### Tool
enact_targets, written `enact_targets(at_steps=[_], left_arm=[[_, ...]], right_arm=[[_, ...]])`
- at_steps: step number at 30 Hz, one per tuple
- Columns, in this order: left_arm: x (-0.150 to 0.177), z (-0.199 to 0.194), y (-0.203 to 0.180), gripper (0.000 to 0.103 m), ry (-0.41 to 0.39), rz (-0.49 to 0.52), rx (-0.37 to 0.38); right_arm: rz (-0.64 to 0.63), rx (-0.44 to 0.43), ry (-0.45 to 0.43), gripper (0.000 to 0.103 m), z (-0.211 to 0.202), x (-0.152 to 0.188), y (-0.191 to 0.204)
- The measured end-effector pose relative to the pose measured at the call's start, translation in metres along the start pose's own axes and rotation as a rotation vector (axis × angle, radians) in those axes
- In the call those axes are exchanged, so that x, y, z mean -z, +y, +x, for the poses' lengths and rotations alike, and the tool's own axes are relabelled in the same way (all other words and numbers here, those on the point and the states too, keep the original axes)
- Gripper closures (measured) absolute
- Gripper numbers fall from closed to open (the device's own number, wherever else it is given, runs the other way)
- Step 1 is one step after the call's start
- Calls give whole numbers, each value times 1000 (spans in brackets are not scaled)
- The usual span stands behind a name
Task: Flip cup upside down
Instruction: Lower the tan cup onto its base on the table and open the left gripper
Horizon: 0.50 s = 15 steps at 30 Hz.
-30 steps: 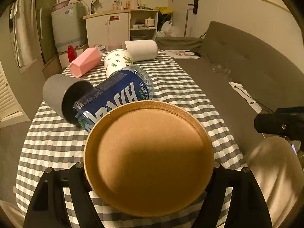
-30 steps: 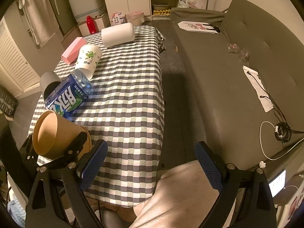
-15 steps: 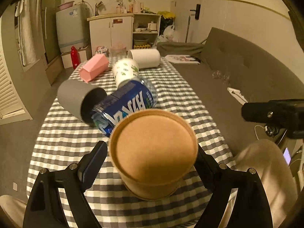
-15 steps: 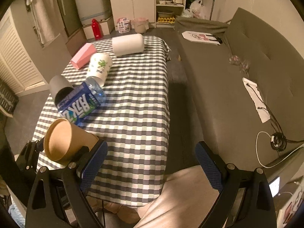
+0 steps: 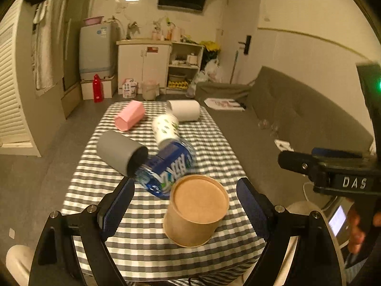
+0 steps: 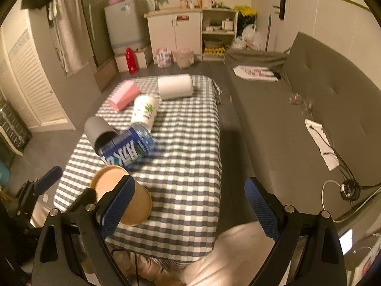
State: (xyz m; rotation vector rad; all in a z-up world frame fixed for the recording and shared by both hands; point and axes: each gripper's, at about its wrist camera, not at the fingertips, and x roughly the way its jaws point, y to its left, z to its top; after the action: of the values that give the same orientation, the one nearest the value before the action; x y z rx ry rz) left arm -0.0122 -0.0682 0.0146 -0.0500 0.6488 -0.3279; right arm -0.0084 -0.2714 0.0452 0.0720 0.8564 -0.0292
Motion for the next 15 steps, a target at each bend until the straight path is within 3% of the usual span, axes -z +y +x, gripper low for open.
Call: enact_targets(at_steps=[8, 15], left_arm=[[6, -21, 39, 11, -33, -59, -124], [27, -26, 57, 4, -15, -82, -183]], right_arm=[[-1, -62, -92, 9, -10, 21, 10], [-11, -99, -78, 9, 6, 51, 27]])
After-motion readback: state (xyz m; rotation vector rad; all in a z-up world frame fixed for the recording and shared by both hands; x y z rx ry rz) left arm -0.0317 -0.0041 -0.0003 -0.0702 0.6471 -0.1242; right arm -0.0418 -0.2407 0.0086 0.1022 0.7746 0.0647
